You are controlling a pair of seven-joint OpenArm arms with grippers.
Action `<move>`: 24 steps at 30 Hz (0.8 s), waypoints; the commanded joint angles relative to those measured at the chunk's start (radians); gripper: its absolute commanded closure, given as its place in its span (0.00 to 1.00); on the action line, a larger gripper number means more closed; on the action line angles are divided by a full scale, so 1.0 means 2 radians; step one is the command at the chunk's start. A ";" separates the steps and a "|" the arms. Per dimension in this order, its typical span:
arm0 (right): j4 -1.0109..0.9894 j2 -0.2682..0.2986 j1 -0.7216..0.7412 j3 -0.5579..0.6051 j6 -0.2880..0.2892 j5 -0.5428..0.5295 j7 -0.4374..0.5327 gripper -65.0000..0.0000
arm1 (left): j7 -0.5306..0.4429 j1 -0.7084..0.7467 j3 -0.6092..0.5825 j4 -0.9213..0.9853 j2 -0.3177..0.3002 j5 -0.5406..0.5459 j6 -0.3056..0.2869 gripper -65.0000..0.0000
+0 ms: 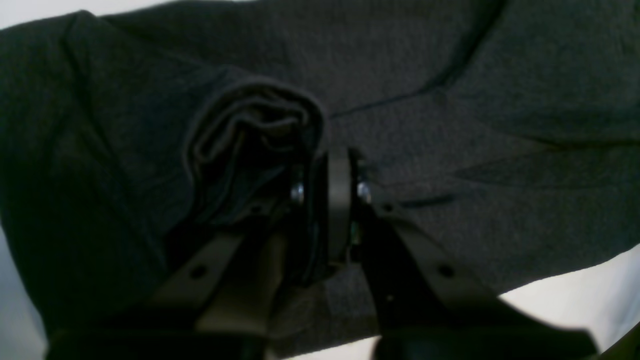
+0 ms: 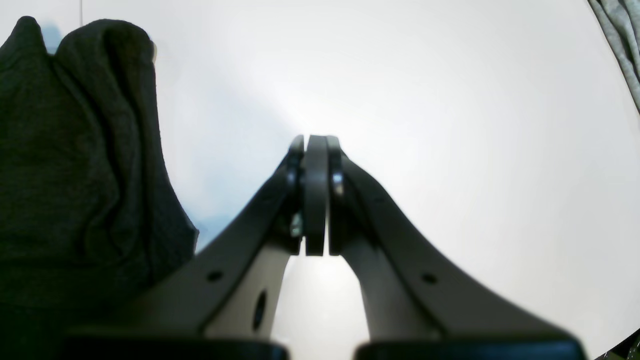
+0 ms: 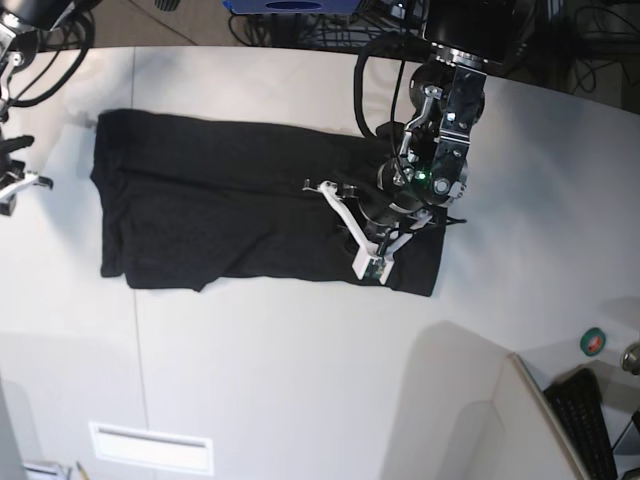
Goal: Layout the t-shirt on the table in an organized manner, then fold the t-shirt properly
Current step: 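Fold the shirt end inward with the left gripper toward the middle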
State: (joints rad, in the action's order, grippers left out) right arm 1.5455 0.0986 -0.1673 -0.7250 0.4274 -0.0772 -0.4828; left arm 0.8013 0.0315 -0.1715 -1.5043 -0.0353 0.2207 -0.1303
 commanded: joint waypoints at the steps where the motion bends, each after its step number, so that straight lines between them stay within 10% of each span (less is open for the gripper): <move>1: 0.010 0.009 0.003 -0.003 -0.002 -0.004 0.012 1.00 | -0.009 -0.008 -0.001 -0.009 0.003 0.007 -0.002 1.00; 9: 0.010 0.009 0.003 -0.001 -0.002 -0.004 0.012 1.00 | 0.068 -0.001 -0.001 -0.049 0.000 0.005 -0.002 1.00; 24: 0.008 0.009 0.008 -0.001 -0.002 -0.004 0.012 1.00 | 0.072 -0.004 -0.001 -0.050 0.003 0.007 -0.002 1.00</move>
State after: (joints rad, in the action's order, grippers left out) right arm 1.5452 0.0986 -0.1593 -0.7242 0.4274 -0.0769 -0.4831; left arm 0.9577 0.0360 -0.1719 -1.5883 -0.0360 0.2214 -0.1307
